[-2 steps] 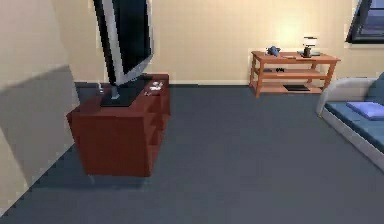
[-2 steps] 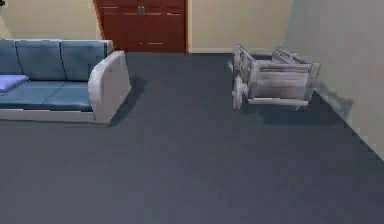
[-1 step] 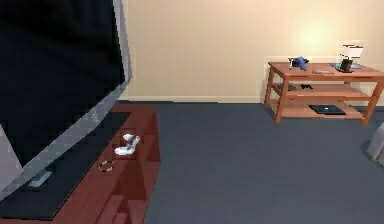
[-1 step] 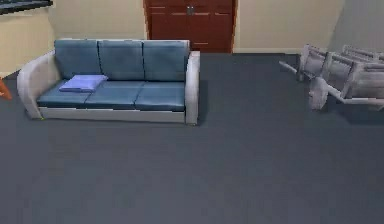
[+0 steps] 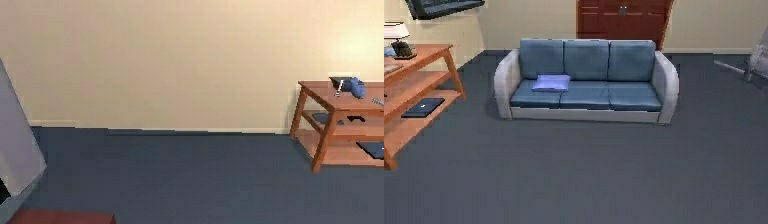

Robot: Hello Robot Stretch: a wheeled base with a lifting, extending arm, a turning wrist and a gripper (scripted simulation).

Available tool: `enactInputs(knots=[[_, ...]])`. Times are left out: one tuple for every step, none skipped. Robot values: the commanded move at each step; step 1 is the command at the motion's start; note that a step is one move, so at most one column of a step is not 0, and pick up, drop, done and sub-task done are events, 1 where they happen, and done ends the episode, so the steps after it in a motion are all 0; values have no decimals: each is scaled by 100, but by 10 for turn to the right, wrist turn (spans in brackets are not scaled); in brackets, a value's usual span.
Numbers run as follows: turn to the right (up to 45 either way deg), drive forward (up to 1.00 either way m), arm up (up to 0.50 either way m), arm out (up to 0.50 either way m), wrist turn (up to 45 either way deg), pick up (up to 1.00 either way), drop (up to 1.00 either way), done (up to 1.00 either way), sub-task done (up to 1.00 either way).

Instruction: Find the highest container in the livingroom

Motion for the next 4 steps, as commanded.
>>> enactInputs(knots=[[0, 70, 0, 0, 0, 0, 0, 0, 0], [-330, 0, 0, 0, 0, 0, 0, 0, 0], [0, 25, 0, 0, 0, 0, 0, 0, 0], [-450, 0, 0, 0, 0, 0, 0, 0, 0]])
